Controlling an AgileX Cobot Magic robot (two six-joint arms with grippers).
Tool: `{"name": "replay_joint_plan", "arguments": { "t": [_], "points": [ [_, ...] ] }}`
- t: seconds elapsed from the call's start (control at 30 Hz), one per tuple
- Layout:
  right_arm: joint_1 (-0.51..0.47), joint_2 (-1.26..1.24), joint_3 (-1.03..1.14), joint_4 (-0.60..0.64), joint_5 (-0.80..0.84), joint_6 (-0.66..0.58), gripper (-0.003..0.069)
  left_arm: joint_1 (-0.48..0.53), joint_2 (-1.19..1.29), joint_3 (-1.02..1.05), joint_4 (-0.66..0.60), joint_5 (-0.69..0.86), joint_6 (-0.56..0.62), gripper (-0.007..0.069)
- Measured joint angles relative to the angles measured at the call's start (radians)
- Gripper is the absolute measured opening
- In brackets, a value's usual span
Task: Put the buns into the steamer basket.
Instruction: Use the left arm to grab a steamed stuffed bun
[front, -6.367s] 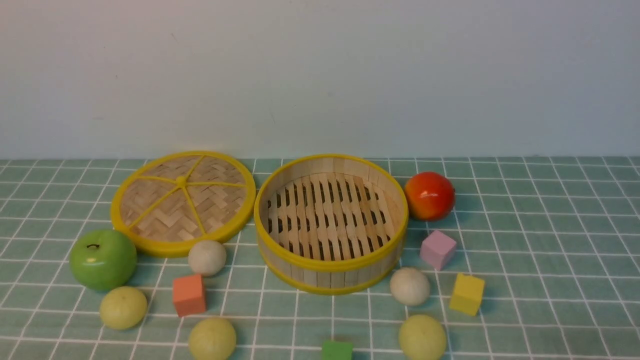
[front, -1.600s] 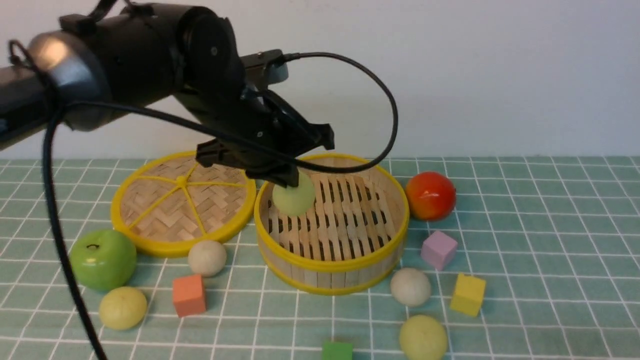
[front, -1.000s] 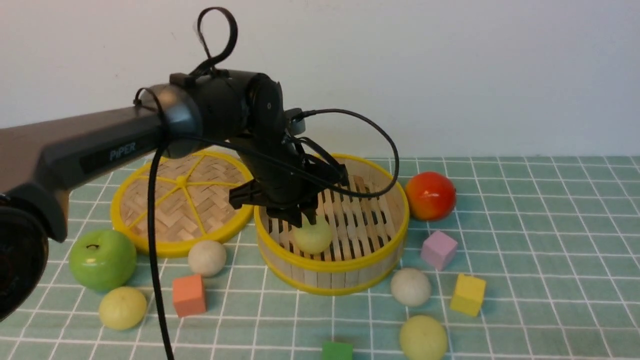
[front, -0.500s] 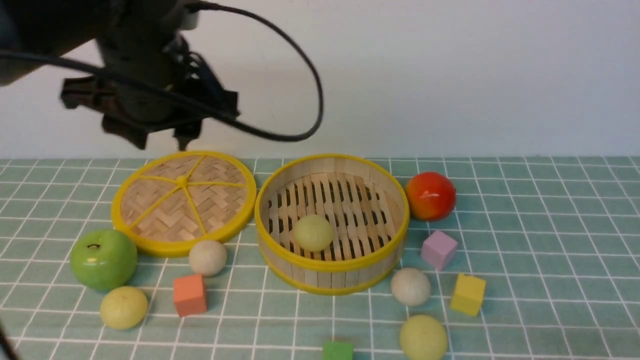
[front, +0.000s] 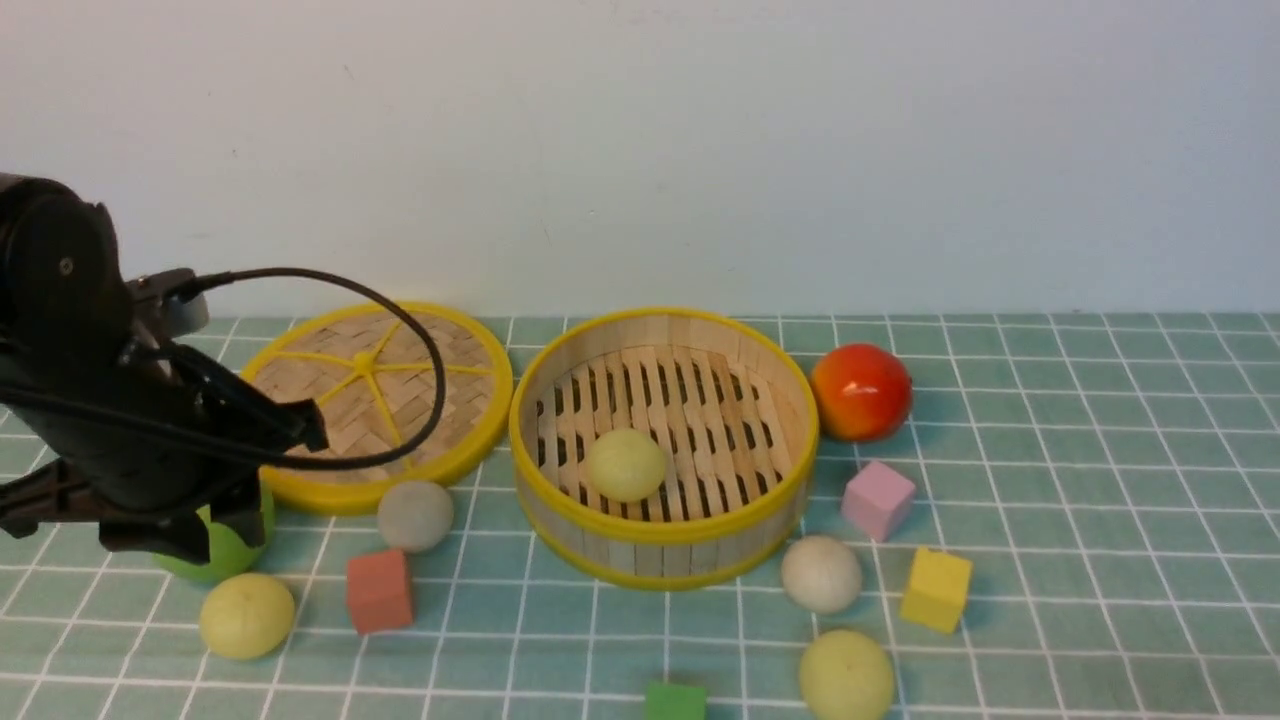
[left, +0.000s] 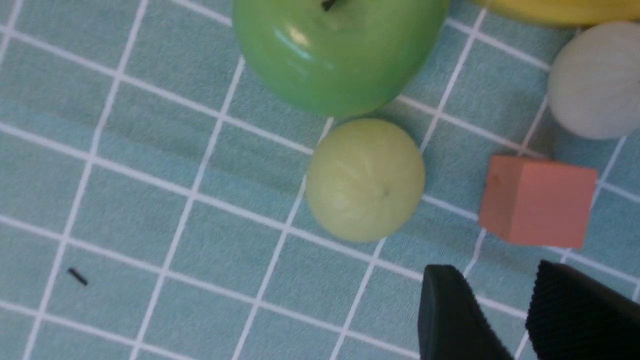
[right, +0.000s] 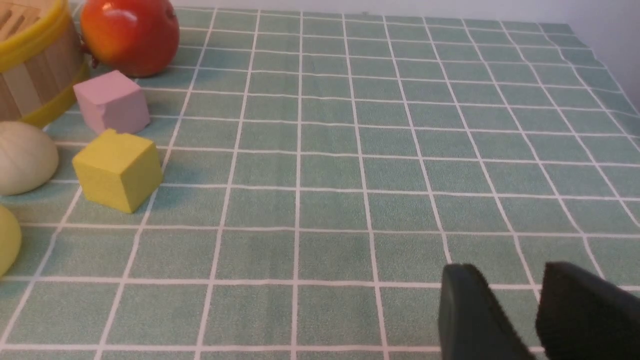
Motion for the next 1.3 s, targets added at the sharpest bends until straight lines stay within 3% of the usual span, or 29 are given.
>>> {"name": "replay_joint_plan", "arguments": {
  "t": [0.57,1.0,1.3],
  "points": [
    [0.000,0.000,0.000,0.000,0.000,0.000,0.0238,0.000,0.227,0.000,0.103,-0.062,-0.061,0.0254],
    [0.000,0.000,0.000,0.000,0.000,0.000,0.0238,0.000,0.246,0.000,0.133,-0.109,-0.071,0.0252],
    [0.000,0.000,0.000,0.000,0.000,0.000,0.0238,0.000,0.246,0.000,0.145,-0.117,-0.071,0.0206]
  ]
}}
